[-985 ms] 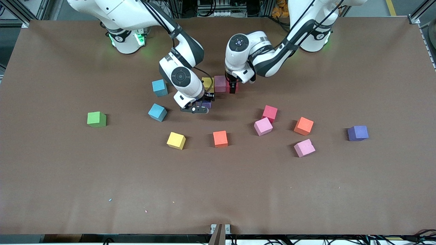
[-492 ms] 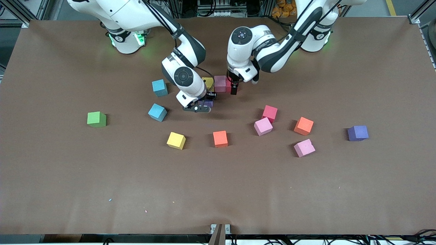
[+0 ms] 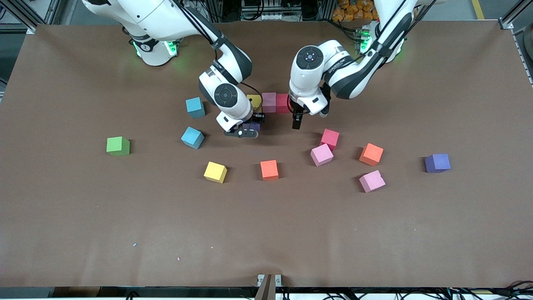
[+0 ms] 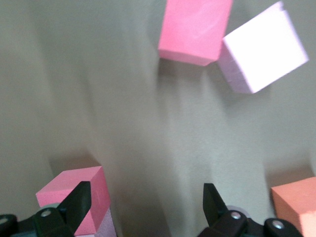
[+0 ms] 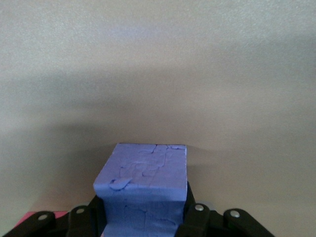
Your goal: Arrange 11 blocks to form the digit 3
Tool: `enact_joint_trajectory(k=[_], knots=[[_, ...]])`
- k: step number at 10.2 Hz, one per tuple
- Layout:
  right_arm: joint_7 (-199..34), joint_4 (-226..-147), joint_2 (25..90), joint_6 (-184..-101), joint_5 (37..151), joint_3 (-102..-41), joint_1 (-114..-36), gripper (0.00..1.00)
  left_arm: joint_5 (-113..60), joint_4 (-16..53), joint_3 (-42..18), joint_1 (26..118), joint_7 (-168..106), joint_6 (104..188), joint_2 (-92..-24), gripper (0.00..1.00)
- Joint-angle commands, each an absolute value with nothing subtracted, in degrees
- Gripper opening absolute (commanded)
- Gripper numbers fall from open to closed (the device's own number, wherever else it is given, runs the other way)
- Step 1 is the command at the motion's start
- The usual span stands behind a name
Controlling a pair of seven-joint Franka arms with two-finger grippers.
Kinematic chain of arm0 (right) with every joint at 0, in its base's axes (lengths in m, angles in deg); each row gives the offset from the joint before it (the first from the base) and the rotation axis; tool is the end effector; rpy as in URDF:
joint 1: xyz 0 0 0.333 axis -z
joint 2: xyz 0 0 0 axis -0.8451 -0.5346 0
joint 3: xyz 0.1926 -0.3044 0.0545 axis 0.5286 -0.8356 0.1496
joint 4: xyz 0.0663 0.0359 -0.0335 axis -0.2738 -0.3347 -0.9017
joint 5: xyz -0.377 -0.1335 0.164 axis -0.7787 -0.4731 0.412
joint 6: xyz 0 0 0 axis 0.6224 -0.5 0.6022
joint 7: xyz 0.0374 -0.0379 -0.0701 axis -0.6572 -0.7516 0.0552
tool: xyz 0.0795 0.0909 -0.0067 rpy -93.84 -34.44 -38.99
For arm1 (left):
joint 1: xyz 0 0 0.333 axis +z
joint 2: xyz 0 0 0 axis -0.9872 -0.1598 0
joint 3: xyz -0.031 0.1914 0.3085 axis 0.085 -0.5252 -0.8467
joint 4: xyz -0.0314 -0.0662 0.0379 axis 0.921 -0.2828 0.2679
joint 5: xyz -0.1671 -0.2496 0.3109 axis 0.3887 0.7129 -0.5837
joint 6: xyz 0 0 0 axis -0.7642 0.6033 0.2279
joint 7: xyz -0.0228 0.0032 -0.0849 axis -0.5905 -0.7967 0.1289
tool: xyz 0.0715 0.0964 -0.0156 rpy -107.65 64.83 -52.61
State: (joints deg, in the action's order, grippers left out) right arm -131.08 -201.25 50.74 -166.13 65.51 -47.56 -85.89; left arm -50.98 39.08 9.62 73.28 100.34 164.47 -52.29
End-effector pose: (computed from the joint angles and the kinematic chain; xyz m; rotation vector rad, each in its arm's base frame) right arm 0.4505 0.4689 0.1947 -2.9908 0.1582 0.3546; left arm 0.4307 -0.4447 0.2913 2.3811 2.0379 -0.0531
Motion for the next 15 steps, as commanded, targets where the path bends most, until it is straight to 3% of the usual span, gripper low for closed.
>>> enact_joint_trajectory(k=[1,6,12,15], knots=[[-131.79,-201.57,50.63,-166.50,66.31,-47.24,-86.16,0.00,-47.18,33.69,10.28,76.84,91.57,157.40,-51.92,1.00],[-131.79,-202.36,50.72,-166.50,66.31,-46.71,-86.34,0.00,-45.85,21.74,9.93,83.35,74.78,146.58,-55.43,1.00],[-131.61,-202.89,50.90,-166.59,66.31,-45.92,-86.25,0.00,-49.17,11.88,7.39,83.62,63.59,143.05,-61.66,1.00],[-131.09,-202.97,50.90,-166.50,66.31,-46.00,-86.16,0.00,-54.88,10.90,6.77,83.27,51.75,141.37,-65.08,1.00]])
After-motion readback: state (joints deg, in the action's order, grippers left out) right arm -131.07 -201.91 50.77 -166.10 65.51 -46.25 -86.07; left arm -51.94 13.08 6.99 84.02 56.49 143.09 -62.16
